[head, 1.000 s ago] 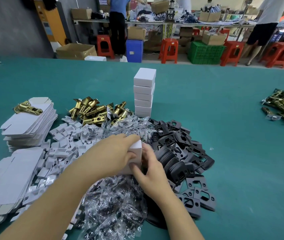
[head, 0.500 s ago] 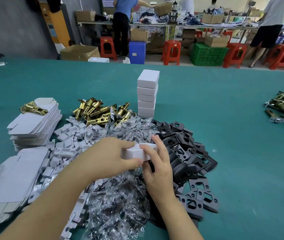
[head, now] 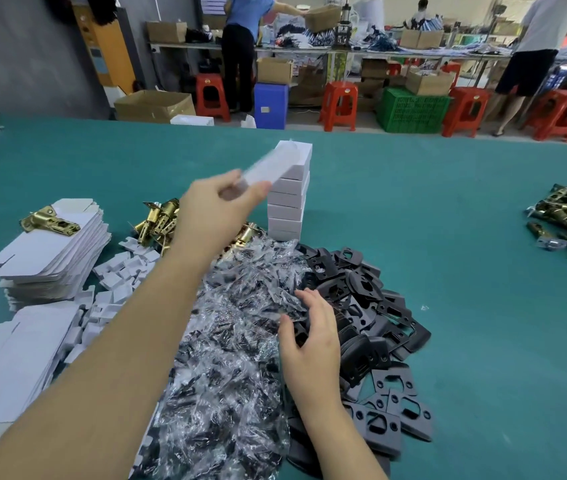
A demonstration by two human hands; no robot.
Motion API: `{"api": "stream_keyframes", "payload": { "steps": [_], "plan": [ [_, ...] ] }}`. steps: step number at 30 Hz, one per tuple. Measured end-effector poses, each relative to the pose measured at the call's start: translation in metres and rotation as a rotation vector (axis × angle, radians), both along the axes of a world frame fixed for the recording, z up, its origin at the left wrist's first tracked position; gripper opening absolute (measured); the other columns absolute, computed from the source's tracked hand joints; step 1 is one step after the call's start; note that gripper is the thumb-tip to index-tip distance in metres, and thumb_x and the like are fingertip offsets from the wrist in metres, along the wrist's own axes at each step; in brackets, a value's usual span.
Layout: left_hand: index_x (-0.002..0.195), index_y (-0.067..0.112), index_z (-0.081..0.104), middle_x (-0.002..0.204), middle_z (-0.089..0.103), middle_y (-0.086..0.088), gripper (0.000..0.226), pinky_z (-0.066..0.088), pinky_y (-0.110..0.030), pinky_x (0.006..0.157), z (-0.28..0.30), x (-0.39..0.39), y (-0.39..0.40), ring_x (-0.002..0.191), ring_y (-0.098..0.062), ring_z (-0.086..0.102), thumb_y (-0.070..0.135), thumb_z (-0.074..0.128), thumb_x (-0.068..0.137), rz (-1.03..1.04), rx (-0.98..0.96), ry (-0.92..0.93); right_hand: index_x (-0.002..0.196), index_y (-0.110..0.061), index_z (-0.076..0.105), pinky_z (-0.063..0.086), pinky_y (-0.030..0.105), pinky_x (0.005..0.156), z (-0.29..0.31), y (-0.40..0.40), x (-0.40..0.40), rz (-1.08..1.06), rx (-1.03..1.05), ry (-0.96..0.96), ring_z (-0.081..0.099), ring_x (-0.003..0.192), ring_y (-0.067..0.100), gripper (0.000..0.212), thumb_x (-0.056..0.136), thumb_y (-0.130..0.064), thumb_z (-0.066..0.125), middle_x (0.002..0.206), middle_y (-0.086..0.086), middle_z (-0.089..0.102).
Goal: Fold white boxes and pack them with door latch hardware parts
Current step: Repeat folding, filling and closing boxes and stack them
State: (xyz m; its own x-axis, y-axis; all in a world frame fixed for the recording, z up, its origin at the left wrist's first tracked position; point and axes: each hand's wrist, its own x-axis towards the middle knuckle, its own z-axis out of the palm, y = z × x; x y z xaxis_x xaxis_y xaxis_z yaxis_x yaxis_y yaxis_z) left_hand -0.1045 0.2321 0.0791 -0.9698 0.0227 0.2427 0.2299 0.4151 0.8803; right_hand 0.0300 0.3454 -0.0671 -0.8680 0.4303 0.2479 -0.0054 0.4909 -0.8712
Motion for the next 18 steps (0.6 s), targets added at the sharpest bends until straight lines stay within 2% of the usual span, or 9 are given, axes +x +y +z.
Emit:
{"api": "stream_keyframes", "payload": {
  "steps": [2,4,7,10,12,15,18],
  "plan": [
    [0.141,0.022,0.060,0.128,0.067,-0.005,0.070,0.045,-0.027,0.091,0.014,-0.025,0.027,0.112,-0.019,0.062,0.064,0.067,0.085,0.080,-0.162,0.207,0.141,-0.023,0.054,0.017,0.000,0.111,0.000,0.000,-0.001,0.005,0.008,-0.007,0.034,0.144,-0.002,0.040,0.102,-0.025,0.060,0.149,-0.008,0.047],
    [0.146,0.024,0.054,0.124,0.061,-0.009,0.071,0.041,-0.032,0.083,0.025,-0.049,0.055,0.110,-0.028,0.059,0.065,0.061,0.089,0.136,-0.378,0.359,0.142,-0.024,0.053,0.017,0.000,0.111,-0.001,0.000,-0.001,0.004,0.028,-0.004,0.034,0.142,-0.003,0.040,0.103,-0.027,0.059,0.148,-0.009,0.048],
    [0.149,0.022,0.045,0.129,0.052,-0.011,0.073,0.040,-0.035,0.074,0.031,-0.083,0.083,0.103,-0.033,0.060,0.066,0.056,0.092,0.215,-0.616,0.356,0.142,-0.024,0.053,0.018,0.002,0.112,-0.003,0.000,-0.002,0.003,0.050,0.005,0.035,0.141,-0.004,0.039,0.103,-0.028,0.058,0.146,-0.010,0.048],
    [0.141,0.019,0.050,0.138,0.049,-0.013,0.067,0.038,-0.035,0.073,0.024,-0.104,0.099,0.109,-0.036,0.061,0.064,0.058,0.092,0.213,-0.682,0.214,0.140,-0.023,0.055,0.018,0.002,0.112,-0.004,0.000,-0.002,0.004,0.061,0.013,0.032,0.141,-0.007,0.037,0.103,-0.027,0.058,0.144,-0.011,0.049],
    [0.132,0.018,0.056,0.135,0.050,-0.014,0.060,0.038,-0.036,0.072,0.014,-0.111,0.106,0.111,-0.037,0.060,0.062,0.061,0.092,0.197,-0.659,0.119,0.138,-0.021,0.057,0.018,0.003,0.112,-0.005,0.000,-0.003,0.006,0.069,0.027,0.031,0.141,-0.008,0.036,0.103,-0.025,0.059,0.142,-0.010,0.051],
    [0.124,0.015,0.057,0.128,0.047,-0.013,0.054,0.040,-0.038,0.071,0.003,-0.111,0.113,0.103,-0.036,0.061,0.058,0.066,0.091,0.199,-0.601,0.095,0.134,-0.020,0.061,0.018,0.003,0.111,-0.006,0.000,-0.003,0.007,0.079,0.046,0.031,0.138,-0.013,0.032,0.103,-0.023,0.059,0.138,-0.011,0.052],
    [0.126,0.016,0.056,0.129,0.045,-0.012,0.058,0.041,-0.038,0.069,0.005,-0.110,0.116,0.094,-0.033,0.057,0.058,0.068,0.089,0.201,-0.600,0.095,0.129,-0.020,0.064,0.020,0.001,0.107,-0.007,-0.001,-0.003,0.002,0.083,0.061,0.032,0.134,-0.015,0.027,0.102,-0.021,0.061,0.135,-0.013,0.051]
  ]
}}
